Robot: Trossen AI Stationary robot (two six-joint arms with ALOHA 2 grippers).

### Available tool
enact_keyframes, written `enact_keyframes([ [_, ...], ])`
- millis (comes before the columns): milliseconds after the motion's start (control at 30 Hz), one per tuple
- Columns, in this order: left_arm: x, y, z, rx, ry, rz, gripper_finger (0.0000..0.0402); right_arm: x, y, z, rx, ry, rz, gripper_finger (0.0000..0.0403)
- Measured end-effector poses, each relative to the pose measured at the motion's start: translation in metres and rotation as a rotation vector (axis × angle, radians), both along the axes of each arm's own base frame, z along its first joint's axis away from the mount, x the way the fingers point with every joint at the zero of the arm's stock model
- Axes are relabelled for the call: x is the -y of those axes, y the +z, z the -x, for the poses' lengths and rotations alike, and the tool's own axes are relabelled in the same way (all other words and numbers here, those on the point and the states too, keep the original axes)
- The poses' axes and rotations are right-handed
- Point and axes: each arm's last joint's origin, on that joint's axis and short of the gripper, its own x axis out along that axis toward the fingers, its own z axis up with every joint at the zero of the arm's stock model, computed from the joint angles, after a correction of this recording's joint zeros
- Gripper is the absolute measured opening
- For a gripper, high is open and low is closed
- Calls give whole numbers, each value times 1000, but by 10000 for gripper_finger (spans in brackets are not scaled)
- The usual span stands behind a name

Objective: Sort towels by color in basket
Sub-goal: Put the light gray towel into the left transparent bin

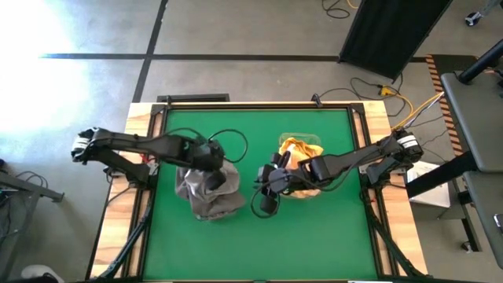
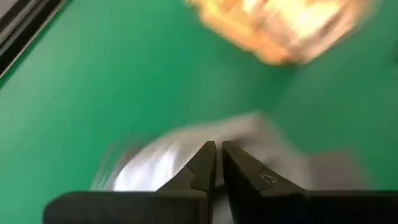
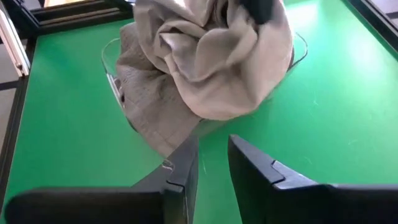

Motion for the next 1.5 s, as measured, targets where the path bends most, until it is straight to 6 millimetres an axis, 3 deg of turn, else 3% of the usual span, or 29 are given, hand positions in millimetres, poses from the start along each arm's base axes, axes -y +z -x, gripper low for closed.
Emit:
enact_keyframes([
  [133,-1,-28,19,-184,68,18,2,-2,-1,1,-15,0,-2,75],
  [267,7,-40,34,-226,41,65,1,-1,-1,2,-18,-2,-3,77],
  [533,-2,-107,41,-252,-13,79,0,-1,-1,2,-14,-26,-31,93],
  [667,-9,-128,38,-218,-100,31,0,-2,-1,2,-11,-47,-59,98],
  [900,-17,-129,27,-272,-357,-156,2,-3,-1,2,-9,-63,-89,89],
  [1133,-32,-120,-7,-250,-428,-233,42,-3,3,8,-39,-44,-140,87],
  [1367,-60,-127,-37,-346,-303,-191,71,7,15,47,-334,-273,-213,103],
  [1500,-77,-128,-47,-347,-252,-181,72,20,6,73,-547,-444,-184,110],
])
